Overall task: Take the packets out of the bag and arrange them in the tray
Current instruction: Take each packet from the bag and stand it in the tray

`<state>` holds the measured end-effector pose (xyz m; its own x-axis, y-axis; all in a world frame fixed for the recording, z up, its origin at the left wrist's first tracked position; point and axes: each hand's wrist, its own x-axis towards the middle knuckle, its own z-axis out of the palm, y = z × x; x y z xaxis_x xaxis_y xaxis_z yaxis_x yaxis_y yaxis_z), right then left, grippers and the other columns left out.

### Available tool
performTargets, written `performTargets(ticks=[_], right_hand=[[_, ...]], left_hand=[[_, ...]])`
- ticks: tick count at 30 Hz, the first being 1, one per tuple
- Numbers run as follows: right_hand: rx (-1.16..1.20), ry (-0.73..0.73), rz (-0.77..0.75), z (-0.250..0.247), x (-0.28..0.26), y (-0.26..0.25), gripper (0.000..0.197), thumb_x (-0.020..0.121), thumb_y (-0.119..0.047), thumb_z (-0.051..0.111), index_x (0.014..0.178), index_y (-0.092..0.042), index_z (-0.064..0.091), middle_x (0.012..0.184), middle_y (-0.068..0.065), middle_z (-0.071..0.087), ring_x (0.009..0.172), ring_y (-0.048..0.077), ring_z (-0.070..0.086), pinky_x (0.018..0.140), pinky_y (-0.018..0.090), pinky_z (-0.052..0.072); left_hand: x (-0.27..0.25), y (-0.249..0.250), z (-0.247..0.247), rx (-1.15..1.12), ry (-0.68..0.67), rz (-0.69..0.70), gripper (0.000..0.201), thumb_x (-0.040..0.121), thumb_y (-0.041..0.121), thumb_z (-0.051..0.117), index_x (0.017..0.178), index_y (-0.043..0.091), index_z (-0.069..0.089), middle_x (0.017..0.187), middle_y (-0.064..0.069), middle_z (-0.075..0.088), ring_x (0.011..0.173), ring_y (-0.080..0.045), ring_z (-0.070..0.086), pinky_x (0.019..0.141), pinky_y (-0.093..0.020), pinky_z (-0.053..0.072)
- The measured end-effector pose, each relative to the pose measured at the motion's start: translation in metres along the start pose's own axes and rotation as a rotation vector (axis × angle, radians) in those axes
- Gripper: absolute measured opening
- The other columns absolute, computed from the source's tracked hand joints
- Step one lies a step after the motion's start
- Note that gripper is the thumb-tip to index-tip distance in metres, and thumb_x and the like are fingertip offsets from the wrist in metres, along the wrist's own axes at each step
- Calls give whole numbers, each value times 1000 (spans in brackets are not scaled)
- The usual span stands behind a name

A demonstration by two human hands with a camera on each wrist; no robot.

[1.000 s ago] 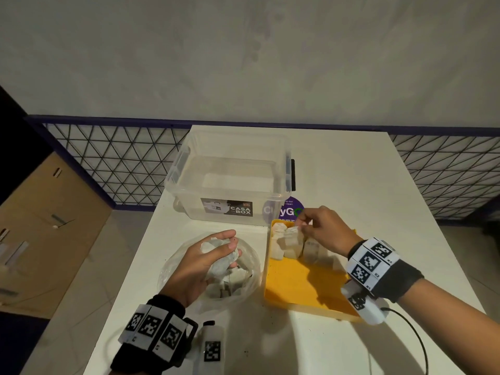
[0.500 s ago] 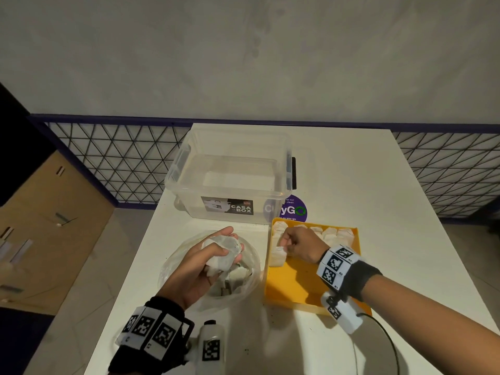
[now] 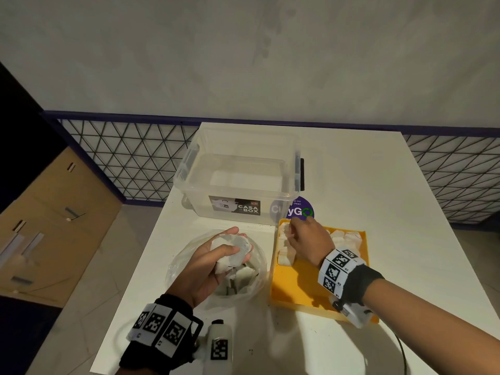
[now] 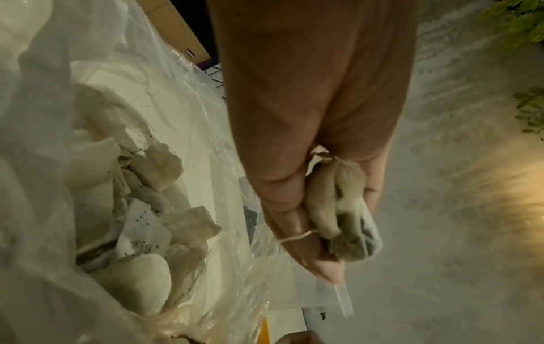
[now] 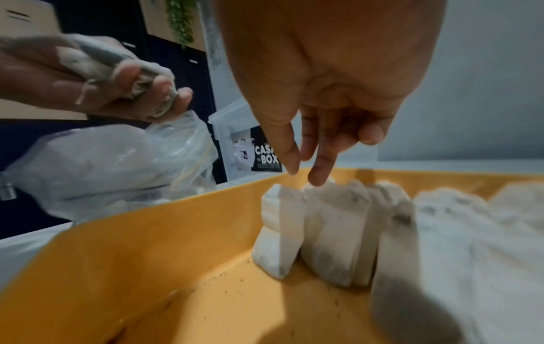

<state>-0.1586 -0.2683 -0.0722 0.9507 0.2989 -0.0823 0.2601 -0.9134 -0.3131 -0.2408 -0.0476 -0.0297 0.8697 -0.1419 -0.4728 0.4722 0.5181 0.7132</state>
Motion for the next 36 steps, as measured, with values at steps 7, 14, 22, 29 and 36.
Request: performTargets(ticks=[7, 14, 22, 29, 36], right_hand=[[299, 165, -282, -38, -16, -33, 12, 92, -27, 51, 98, -17, 54, 95, -7, 51, 93, 10, 41, 73, 19, 34], [302, -21, -569, -39, -26, -82, 34, 87, -39, 59, 111, -16, 54, 103, -4, 46, 97, 7, 35, 79, 19, 30], [460, 12, -442, -27, -26, -89, 18, 93, -24, 52, 107, -15, 57, 100, 0, 57, 92, 10, 44, 78, 20, 33], [614, 19, -294, -26, -24, -89, 16, 95, -16, 46, 108, -15, 55, 92, 3, 62, 79, 9, 48, 71, 23, 39], [776, -42, -162, -25, -18, -86, 9, 91, -10, 50, 98, -16, 52, 83, -1, 57, 73, 12, 54, 72, 29, 47]], left_hand=[[4, -2, -1, 1, 31, 11, 38, 91, 2, 54, 128, 10, 54, 118, -19, 66, 99, -27, 68, 82, -29, 57], [7, -1, 6, -23, 71, 12, 47, 83, 19, 64, 128, 8, 56, 113, -15, 69, 94, -19, 70, 66, -24, 57], [3, 1, 2, -102, 64, 8, 49, 93, 45, 43, 128, 14, 55, 121, -14, 66, 111, -21, 64, 92, -33, 54], [2, 0, 2, -45, 53, 22, 54, 94, 49, 39, 129, 10, 54, 127, -11, 63, 118, -18, 60, 95, -31, 51], [1, 0, 8, 27, 70, 6, 41, 92, 21, 58, 129, 4, 54, 118, -6, 69, 108, -14, 66, 90, -25, 53]])
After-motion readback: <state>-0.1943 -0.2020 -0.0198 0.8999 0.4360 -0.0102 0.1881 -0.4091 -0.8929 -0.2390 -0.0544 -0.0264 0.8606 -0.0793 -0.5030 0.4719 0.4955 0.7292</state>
